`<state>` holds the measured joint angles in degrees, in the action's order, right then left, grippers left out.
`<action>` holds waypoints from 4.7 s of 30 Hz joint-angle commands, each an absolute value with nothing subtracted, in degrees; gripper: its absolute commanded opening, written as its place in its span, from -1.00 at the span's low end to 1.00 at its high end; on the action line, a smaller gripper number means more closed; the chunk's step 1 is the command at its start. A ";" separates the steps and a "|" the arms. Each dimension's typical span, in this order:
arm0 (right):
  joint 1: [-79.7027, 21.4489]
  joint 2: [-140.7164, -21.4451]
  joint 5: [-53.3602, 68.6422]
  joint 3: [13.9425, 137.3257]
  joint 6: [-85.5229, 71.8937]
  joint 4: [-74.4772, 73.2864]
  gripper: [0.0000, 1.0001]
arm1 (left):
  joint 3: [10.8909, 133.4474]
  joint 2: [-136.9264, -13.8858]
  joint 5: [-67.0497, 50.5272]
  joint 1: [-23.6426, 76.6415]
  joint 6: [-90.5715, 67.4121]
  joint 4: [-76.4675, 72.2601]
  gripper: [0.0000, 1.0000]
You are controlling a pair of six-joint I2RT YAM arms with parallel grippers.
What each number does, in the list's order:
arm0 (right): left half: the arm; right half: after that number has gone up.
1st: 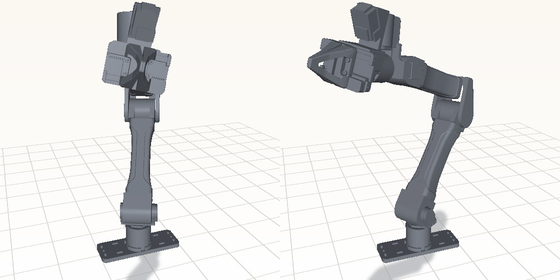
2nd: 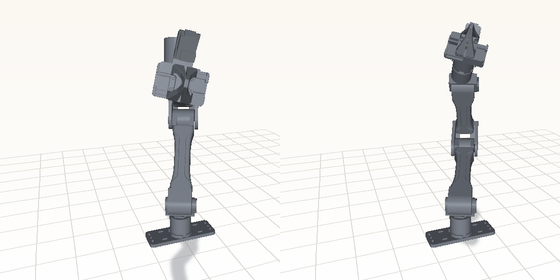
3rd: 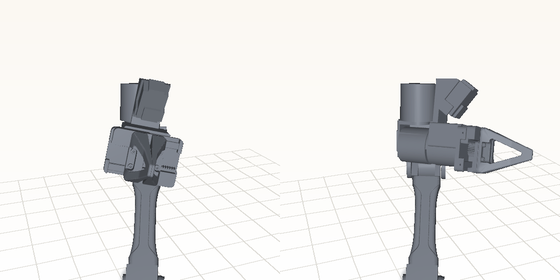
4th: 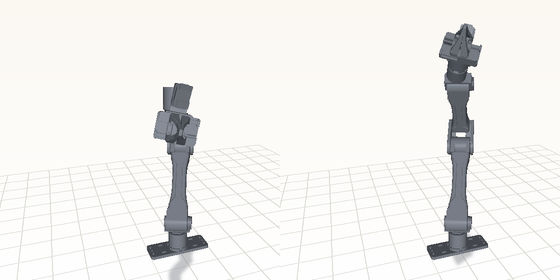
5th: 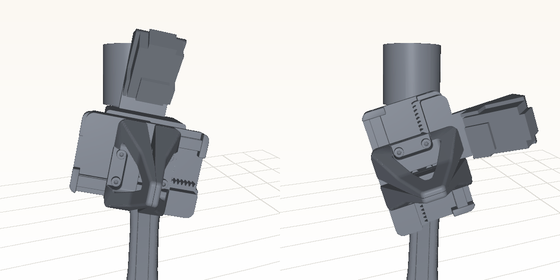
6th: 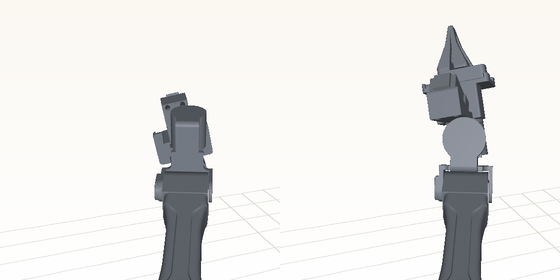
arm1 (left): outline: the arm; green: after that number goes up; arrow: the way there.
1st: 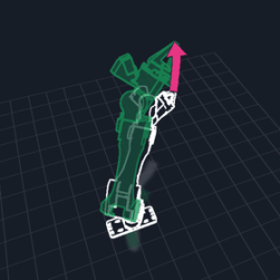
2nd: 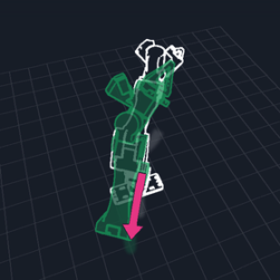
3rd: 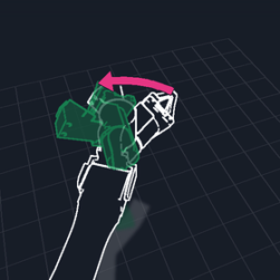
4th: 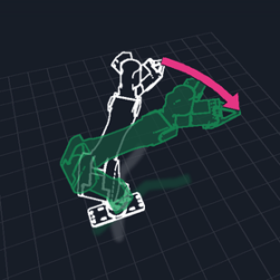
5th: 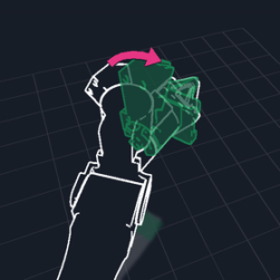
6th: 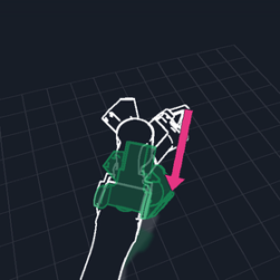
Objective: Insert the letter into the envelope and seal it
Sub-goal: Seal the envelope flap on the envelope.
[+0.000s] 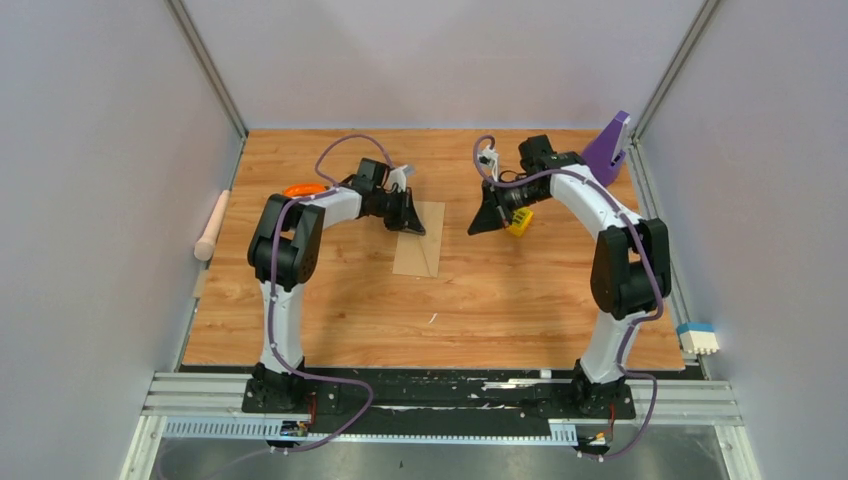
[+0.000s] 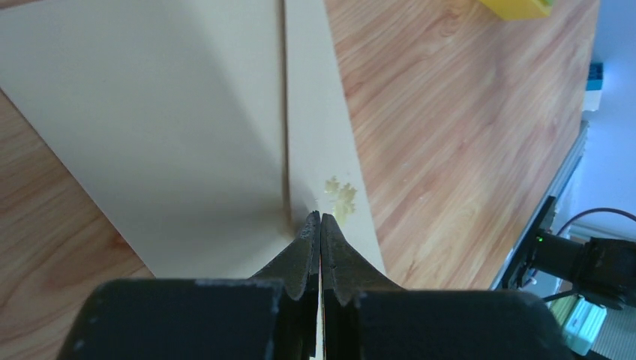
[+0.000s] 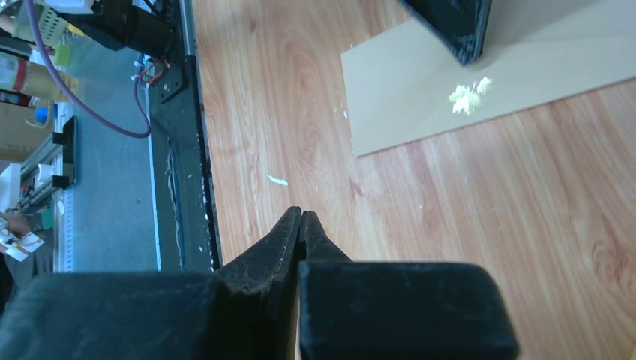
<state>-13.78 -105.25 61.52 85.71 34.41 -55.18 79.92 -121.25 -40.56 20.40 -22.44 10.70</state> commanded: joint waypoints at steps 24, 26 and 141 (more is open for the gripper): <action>-22.56 -139.14 69.91 114.07 14.11 -50.20 -1.00 | 75.37 -125.32 -36.33 20.50 -26.21 10.13 -1.00; -23.11 -139.59 68.06 113.37 12.30 -48.62 -1.00 | 74.18 -124.88 -36.16 20.40 -27.84 8.04 -1.00; -23.48 -151.84 49.56 121.38 -12.09 -42.45 -1.00 | 71.83 -116.32 -36.48 25.63 -20.21 10.59 -1.00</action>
<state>-22.46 -149.82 57.30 121.73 -13.04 -44.07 72.07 -118.39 -38.61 23.11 -23.55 7.01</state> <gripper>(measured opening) 0.010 0.006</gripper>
